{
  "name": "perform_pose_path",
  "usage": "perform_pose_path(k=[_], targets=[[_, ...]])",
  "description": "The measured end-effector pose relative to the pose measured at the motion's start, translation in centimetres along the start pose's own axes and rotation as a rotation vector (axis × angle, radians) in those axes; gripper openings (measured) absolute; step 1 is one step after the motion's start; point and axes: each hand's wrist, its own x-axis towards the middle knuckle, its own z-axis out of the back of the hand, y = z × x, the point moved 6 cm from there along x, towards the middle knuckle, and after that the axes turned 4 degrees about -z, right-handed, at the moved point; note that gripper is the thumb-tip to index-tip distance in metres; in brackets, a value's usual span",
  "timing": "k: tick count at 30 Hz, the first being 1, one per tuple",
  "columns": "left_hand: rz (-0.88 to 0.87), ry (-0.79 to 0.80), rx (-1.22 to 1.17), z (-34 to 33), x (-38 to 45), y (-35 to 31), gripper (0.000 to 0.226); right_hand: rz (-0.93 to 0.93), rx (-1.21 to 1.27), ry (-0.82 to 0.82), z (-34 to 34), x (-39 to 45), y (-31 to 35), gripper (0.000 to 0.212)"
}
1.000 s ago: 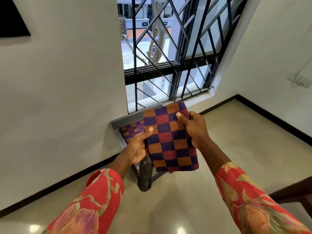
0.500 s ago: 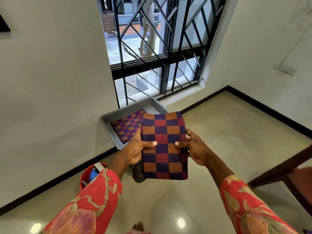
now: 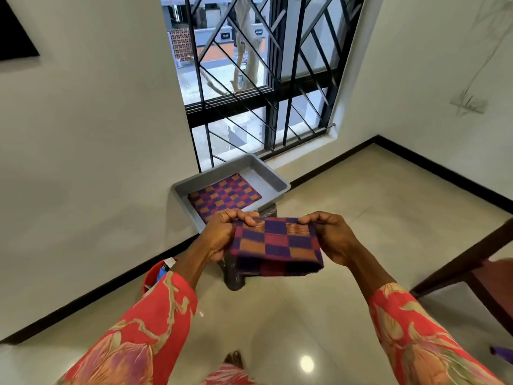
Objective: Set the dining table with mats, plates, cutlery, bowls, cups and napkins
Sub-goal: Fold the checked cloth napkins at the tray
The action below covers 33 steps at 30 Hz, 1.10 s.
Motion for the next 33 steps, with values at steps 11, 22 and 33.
perform_pose_path(k=[11, 22, 33], targets=[[0.245, 0.154, 0.139, -0.6, -3.7, 1.1, 0.048, -0.076, 0.055, -0.001, 0.3, -2.7, -1.5, 0.034], [0.234, 0.194, 0.119, -3.7, -3.8, 1.2, 0.027, -0.111, 0.152, -0.027, 0.9, -6.3, -2.5, 0.032], [0.458, 0.320, 0.097, -3.6, -10.4, 5.9, 0.037, 0.016, 0.483, -0.388, -0.3, -14.4, -5.9, 0.038]])
